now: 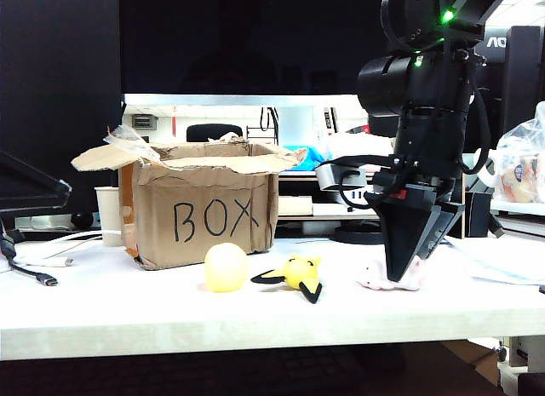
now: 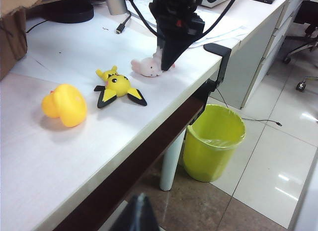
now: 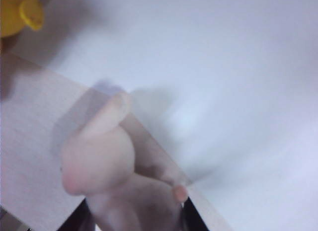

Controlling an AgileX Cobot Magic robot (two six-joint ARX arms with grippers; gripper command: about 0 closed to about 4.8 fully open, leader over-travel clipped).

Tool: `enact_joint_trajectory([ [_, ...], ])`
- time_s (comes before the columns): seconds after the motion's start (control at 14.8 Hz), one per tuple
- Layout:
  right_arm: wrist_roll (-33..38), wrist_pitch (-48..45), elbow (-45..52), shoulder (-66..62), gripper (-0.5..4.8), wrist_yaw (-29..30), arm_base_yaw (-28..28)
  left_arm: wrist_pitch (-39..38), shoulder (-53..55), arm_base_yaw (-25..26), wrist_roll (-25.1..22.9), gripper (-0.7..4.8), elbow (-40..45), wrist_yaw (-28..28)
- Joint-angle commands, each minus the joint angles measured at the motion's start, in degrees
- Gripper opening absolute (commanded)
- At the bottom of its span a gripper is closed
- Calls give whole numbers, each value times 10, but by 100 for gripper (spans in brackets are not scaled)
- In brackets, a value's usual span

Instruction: Put the doll that is least similar in color compared to the others into the paper box.

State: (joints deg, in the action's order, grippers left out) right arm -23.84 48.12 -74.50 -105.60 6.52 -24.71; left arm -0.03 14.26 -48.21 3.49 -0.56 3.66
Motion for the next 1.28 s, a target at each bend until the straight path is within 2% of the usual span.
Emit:
enact_joint_trajectory([
  [0.07,0,-2,-1,1,72,-4,-1,5,0,0,0,-5,-1,2],
  [0.4,13,18,-10,2,72,-4,0,5,0,0,0,-5,-1,1],
  [0.67,13,75,-66,3,72,-2,0,5,0,0,-1,-5,-1,2],
  [0.94,13,122,-154,36,73,-4,0,5,0,0,0,-5,-1,1],
  [1.28,13,176,-312,48,73,-2,0,5,0,0,0,-5,-1,2],
])
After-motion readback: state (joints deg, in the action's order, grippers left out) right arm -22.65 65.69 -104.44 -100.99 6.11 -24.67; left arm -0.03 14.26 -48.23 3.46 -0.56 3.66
